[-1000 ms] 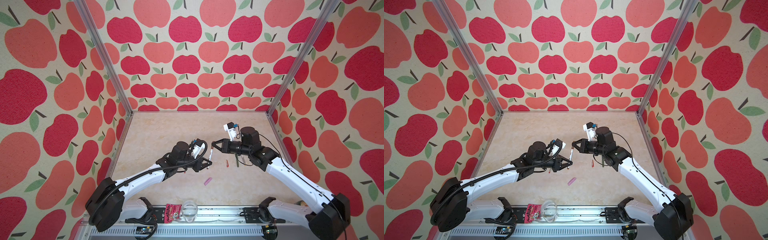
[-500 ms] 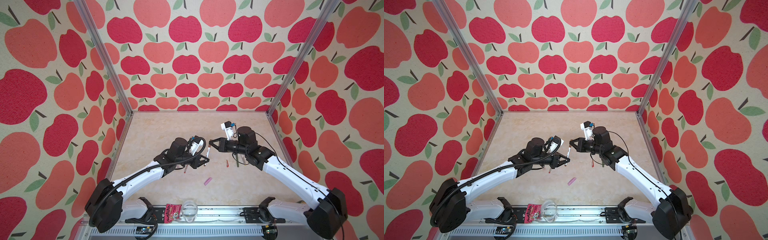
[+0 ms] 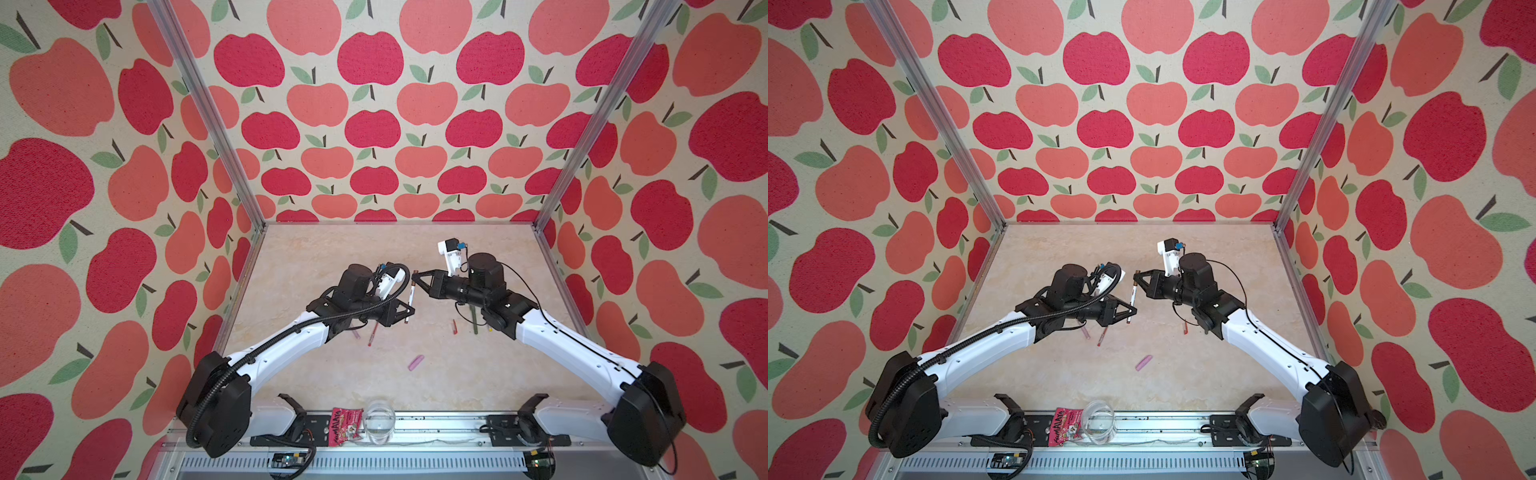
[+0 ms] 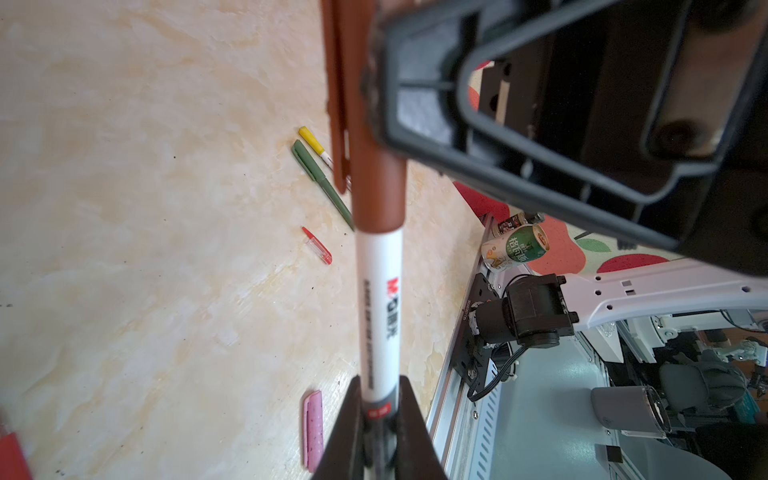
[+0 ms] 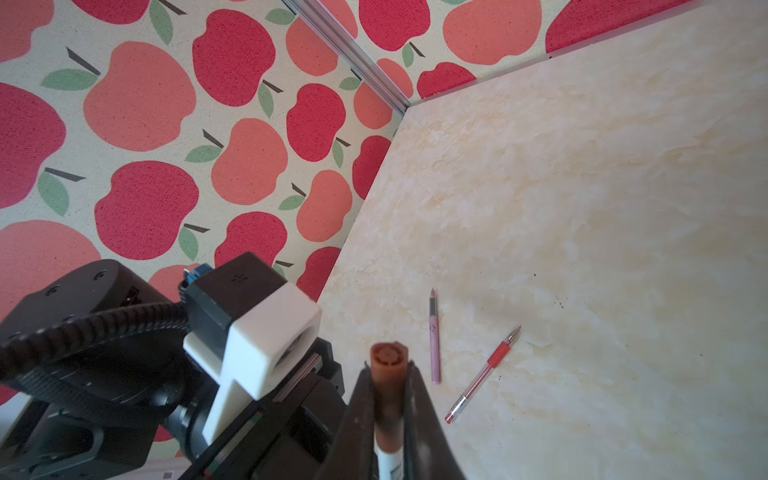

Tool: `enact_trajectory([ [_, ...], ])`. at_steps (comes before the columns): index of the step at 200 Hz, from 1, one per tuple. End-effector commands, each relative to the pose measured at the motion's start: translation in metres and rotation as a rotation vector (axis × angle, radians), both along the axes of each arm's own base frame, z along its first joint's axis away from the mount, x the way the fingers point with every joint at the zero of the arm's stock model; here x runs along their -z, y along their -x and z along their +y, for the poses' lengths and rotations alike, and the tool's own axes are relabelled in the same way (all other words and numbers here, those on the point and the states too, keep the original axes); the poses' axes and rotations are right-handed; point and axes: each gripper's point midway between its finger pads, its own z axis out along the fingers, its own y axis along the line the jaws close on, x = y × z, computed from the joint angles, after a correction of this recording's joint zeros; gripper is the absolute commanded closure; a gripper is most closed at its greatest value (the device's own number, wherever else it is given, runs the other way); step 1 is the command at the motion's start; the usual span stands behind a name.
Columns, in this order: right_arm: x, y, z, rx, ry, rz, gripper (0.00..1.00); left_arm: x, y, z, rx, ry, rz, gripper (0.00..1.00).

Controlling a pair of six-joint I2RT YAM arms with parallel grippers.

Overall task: Insert the pens into the pen caps
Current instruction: 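Lower the brown cap onto the white marker tip with the right gripper, then grasp the capped marker body with the right gripper while the left gripper holds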

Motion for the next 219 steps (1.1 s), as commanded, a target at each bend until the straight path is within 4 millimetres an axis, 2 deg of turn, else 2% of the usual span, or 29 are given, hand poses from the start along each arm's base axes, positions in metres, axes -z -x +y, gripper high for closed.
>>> enact_trajectory([
  [1,0.109,0.100,0.003,-0.278,0.219,0.437,0.98,-0.173,-0.056,0.005,-0.125,0.314,-0.550,1.00],
  [60,0.130,0.115,0.004,-0.288,0.248,0.478,0.98,-0.191,-0.080,0.021,-0.170,0.328,-0.589,1.00],
  [95,0.141,0.123,0.006,-0.289,0.253,0.501,0.98,-0.194,-0.086,0.025,-0.178,0.333,-0.583,1.00],
  [118,0.138,0.122,0.006,-0.292,0.256,0.495,0.98,-0.190,-0.084,0.022,-0.156,0.338,-0.561,1.00],
  [132,0.129,0.117,0.006,-0.288,0.264,0.464,0.96,-0.183,-0.081,0.019,-0.143,0.330,-0.537,1.00],
  [146,0.117,0.108,0.003,-0.274,0.259,0.425,0.93,-0.170,-0.078,0.018,-0.131,0.316,-0.503,1.00],
  [156,0.101,0.098,0.002,-0.255,0.234,0.386,0.89,-0.156,-0.075,0.018,-0.129,0.300,-0.472,1.00],
  [186,0.037,0.070,-0.011,-0.197,0.165,0.229,0.79,-0.096,-0.061,0.025,-0.145,0.238,-0.325,1.00],
  [201,0.008,0.066,-0.021,-0.184,0.158,0.156,0.70,-0.066,-0.051,0.031,-0.163,0.205,-0.247,1.00],
  [219,-0.007,0.066,-0.036,-0.159,0.180,0.120,0.66,-0.037,-0.038,0.036,-0.191,0.153,-0.171,1.00],
])
